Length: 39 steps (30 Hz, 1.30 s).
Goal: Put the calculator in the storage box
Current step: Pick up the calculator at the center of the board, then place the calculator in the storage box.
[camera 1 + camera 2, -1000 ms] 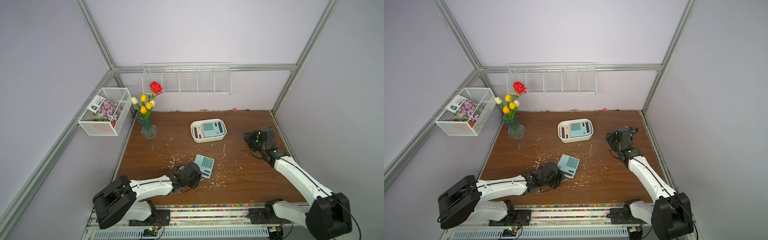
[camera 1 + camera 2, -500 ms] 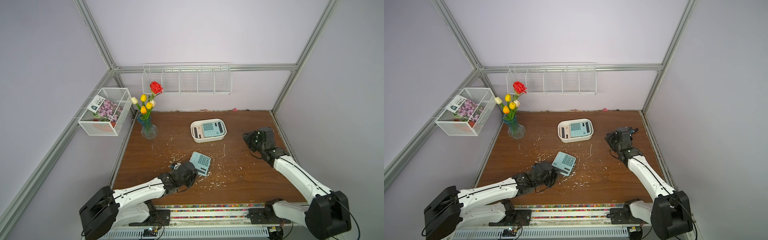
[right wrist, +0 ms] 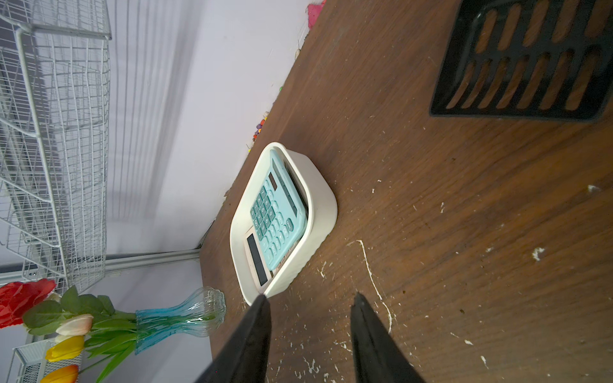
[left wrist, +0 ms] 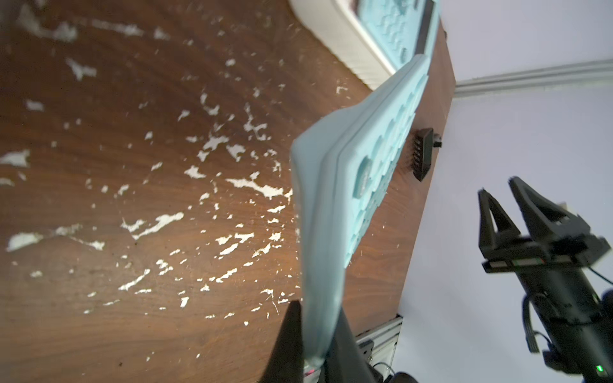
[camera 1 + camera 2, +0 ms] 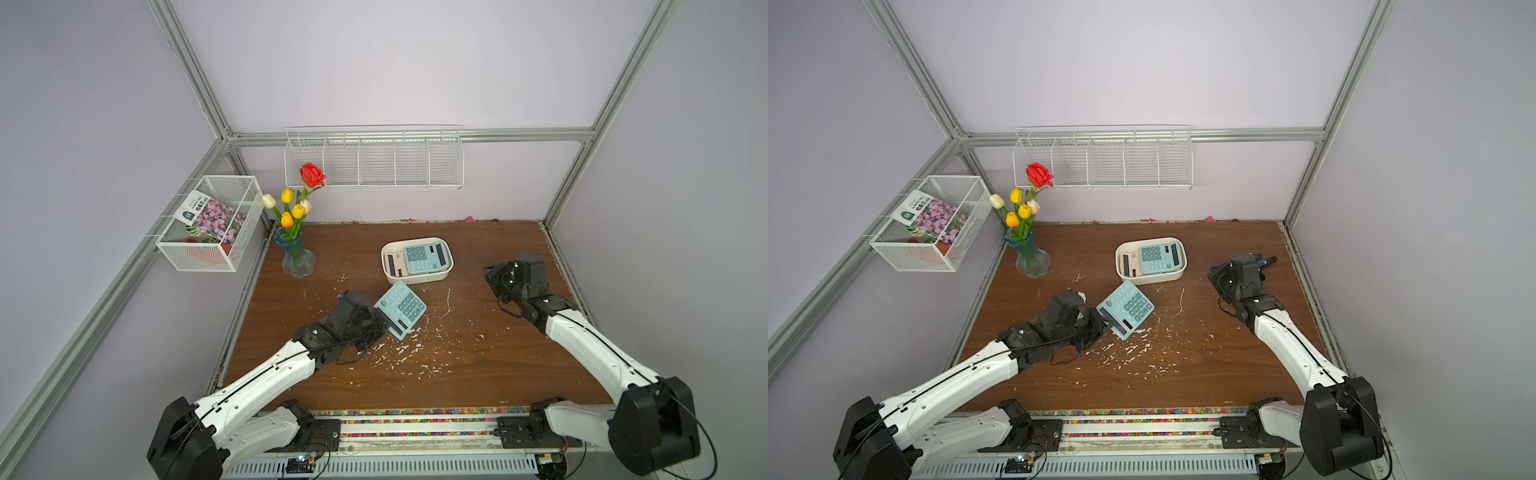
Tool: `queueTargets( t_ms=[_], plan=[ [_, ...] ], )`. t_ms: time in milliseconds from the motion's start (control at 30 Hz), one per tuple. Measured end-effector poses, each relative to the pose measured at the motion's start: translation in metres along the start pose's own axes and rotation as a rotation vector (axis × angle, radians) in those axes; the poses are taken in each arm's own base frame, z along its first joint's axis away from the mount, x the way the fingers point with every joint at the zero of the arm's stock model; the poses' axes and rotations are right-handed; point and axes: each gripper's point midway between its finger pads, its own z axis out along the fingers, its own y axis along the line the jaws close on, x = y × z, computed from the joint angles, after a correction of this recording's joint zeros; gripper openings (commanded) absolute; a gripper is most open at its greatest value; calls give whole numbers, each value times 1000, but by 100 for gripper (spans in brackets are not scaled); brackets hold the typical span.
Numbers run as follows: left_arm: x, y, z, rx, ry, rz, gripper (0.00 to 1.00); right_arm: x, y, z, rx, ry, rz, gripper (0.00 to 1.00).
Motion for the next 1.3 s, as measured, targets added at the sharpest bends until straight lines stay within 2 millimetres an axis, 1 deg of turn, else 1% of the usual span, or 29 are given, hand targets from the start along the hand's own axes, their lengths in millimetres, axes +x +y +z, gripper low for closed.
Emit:
queueTargets(
  t_ms=[33, 67, 133, 233, 333, 467, 633, 733, 833, 933, 1100, 1233, 1300],
  plan=[
    [-9, -10, -6, 2, 4, 47, 5, 0, 0, 0, 0, 1, 0, 43],
    [-18, -19, -11, 3, 8, 93, 3, 0, 0, 1, 0, 2, 0, 43],
    [-36, -33, -19, -7, 13, 179, 0, 1, 0, 2, 0, 5, -2, 43],
    [-64, -44, -23, -36, 33, 285, 0, 2, -2, 4, 4, 12, -3, 43],
    [-89, -43, -15, -78, 79, 348, 0, 3, -2, 6, 5, 17, -3, 43],
    [-115, -40, 9, -118, 172, 406, 0, 4, -4, 7, 5, 21, -4, 43],
    [-137, -47, 41, -97, 276, 461, 0, 3, -10, 9, 15, 23, -3, 43],
    [-148, -51, 53, -70, 319, 473, 0, 3, -12, 9, 19, 26, -5, 43],
    [-160, -52, 59, -39, 345, 465, 0, 2, -12, 10, 14, 29, -3, 43],
    [-175, -50, 60, -14, 357, 442, 0, 3, -14, 13, 15, 36, -6, 43],
    [-199, -55, 63, 28, 358, 434, 0, 9, -19, 19, 30, 61, -10, 43],
    [-200, -59, 70, 61, 387, 430, 0, 11, -22, 22, 34, 71, -12, 43],
    [-197, -56, 75, 67, 408, 421, 0, 11, -22, 22, 33, 71, -13, 43]
  ],
)
